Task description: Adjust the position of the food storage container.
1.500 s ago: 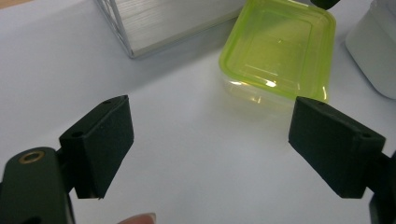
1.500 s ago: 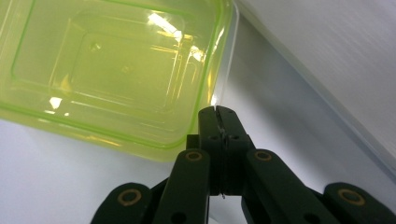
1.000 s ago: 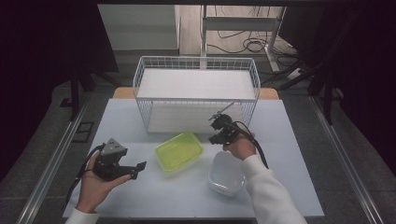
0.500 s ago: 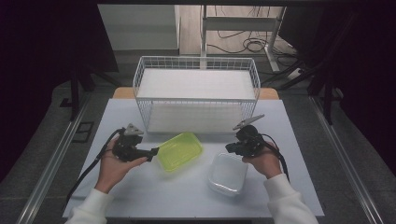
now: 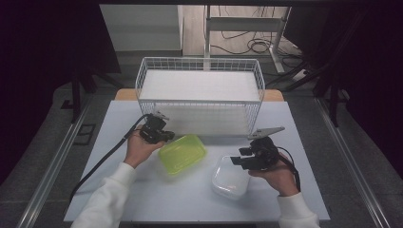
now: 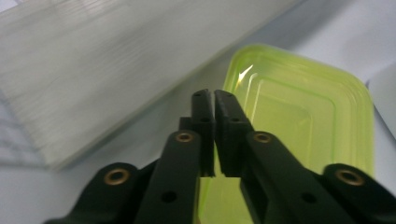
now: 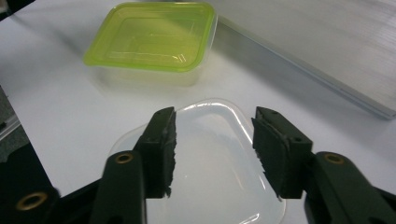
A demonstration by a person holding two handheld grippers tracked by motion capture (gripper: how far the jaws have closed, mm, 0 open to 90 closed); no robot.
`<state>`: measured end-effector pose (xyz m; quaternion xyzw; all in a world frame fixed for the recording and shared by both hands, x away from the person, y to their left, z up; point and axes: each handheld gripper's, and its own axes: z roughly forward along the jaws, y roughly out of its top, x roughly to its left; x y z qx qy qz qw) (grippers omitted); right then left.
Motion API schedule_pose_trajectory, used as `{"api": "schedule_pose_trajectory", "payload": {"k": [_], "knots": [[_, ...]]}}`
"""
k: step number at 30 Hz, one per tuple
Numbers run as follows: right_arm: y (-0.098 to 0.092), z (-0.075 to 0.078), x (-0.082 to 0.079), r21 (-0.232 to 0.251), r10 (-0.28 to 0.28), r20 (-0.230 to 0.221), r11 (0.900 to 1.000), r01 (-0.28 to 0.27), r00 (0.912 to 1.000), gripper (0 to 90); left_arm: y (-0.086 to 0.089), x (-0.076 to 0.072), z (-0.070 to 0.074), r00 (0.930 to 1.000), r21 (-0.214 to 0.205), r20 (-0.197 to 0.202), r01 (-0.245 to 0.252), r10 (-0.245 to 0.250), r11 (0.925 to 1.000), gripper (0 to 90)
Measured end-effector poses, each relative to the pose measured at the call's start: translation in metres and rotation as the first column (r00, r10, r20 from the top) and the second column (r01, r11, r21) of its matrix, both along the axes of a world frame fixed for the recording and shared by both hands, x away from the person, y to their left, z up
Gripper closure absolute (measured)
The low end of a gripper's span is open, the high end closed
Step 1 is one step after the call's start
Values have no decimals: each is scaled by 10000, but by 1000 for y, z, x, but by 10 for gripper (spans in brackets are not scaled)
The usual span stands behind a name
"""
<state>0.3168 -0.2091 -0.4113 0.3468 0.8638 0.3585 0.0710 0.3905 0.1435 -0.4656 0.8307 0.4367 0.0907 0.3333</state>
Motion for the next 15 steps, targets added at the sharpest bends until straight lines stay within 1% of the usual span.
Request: {"api": "schedule_pose_trajectory", "payload": {"k": [1,2,3,4,5,6,7,9,10,11,12,13,14,15], "knots": [[-3,-1,-3,76,-18,32,10000,17,10000,453,-1,6,-5,9999,-9,-13,-105,105,9999,900],[-3,-1,-4,55,-16,1,10000,16,10000,446,-1,9,-7,9999,80,-79,-74,75,9999,900],[-3,-1,-4,55,-16,1,10000,16,10000,446,-1,9,-7,9999,80,-79,-74,75,9999,900],[-6,-1,-5,36,-77,8,10000,77,10000,441,-3,11,-11,9998,-142,-50,-202,201,9997,900],[-6,-1,-5,36,-77,8,10000,77,10000,441,-3,13,-13,9999,-132,-71,-75,74,9999,900],[-8,-1,-5,78,-78,31,9999,78,10000,439,-4,16,-15,10000,-226,-37,53,-54,9997,900],[-10,0,-6,84,-100,62,9999,100,9999,438,-7,18,-19,9999,-563,-78,70,-75,9984,900],[-10,0,-7,122,-96,58,9999,95,9999,436,-11,21,-22,9998,-433,-95,156,-161,9989,900],[-10,0,-7,122,-96,58,9999,95,9999,436,-11,21,-22,9998,-433,-95,156,-161,9989,900],[-10,0,-7,119,-90,60,9999,89,9999,435,-15,22,-23,9997,-226,-70,234,-236,9995,900],[-10,0,-7,114,-71,54,9999,70,10000,434,-22,24,-22,9990,-138,19,447,-446,9989,900],[-10,0,-7,114,-71,54,9999,70,10000,434,-22,24,-22,9990,-138,19,447,-446,9989,900],[-10,0,-7,114,-79,42,9999,79,10000,434,-26,26,-19,9982,-309,20,592,-592,9978,900],[-10,0,-7,106,-97,28,9999,97,9999,434,-29,27,-19,9981,-263,18,621,-621,9977,900]]}}
